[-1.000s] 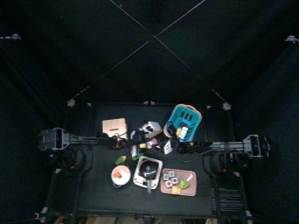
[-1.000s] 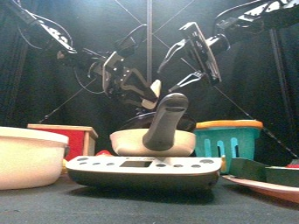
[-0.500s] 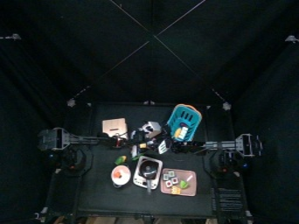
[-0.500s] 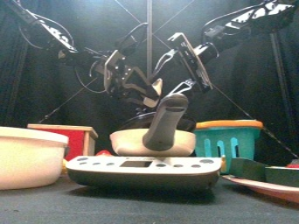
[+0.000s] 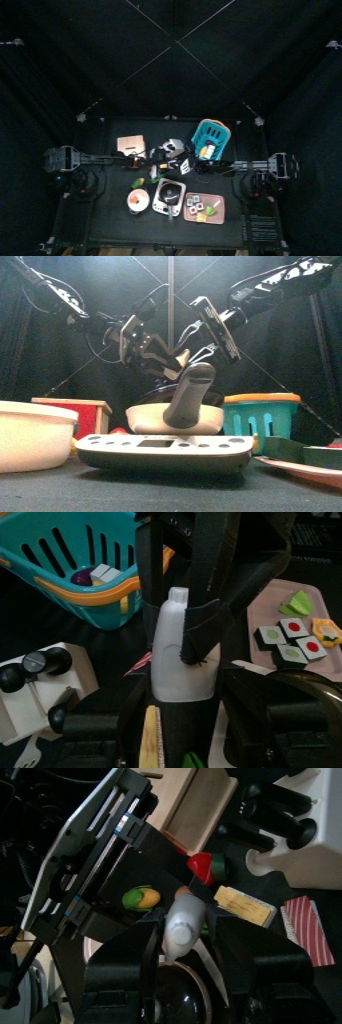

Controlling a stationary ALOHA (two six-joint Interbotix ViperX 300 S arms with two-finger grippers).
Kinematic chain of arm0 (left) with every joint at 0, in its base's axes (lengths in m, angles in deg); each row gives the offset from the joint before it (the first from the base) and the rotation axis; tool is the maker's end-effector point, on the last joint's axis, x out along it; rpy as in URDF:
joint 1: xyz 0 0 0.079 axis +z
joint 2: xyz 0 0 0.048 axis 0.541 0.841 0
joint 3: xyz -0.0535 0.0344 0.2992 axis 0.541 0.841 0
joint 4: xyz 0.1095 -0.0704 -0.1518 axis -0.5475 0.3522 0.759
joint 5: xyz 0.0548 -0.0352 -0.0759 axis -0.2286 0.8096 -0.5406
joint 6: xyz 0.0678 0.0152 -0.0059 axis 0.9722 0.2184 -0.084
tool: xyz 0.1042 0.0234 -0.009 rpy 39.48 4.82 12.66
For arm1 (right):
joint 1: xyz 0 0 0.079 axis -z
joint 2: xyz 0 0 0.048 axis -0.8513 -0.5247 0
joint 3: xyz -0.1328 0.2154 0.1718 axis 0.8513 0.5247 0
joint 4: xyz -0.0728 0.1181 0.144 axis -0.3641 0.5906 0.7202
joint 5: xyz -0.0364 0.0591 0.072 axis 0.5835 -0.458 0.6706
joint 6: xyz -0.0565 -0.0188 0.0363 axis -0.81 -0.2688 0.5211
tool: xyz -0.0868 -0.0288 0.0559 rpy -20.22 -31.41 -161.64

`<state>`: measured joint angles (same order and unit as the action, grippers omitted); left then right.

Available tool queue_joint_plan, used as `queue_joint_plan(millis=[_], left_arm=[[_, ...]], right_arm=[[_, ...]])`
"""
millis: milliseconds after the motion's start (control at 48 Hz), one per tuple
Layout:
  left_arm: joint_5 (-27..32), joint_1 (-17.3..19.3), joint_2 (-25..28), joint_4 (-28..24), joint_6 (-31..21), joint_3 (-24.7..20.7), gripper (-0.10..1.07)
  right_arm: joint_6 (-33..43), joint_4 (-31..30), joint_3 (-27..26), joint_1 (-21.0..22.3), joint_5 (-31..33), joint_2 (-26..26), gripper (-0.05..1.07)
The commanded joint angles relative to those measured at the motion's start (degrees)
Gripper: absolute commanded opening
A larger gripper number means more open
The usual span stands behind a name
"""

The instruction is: Hand over detergent

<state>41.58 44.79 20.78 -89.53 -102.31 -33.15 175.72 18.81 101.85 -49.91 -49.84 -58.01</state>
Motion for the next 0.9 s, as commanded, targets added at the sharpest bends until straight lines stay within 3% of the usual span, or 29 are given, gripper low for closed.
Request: queue_joint_plan(millis=[0, 438, 875], left_arm=[[-0.7, -0.1, -0.5, -0.2, 0.1, -1.4, 0.82], [-0.6, -0.1, -0.5, -0.1, 0.1, -1.1, 0.98], [-0.7, 0.4, -1.6, -0.2, 0.1, -0.2, 0.99]], right_arm=[[-0.1, 0.0, -1.1, 0.4, -0.2, 1.1, 0.61], [-0.2, 0.0, -0.7, 0.4, -0.3, 1.1, 0.61], [0.0, 0.0, 0.5, 0.4, -0.3, 2.5, 0.61]])
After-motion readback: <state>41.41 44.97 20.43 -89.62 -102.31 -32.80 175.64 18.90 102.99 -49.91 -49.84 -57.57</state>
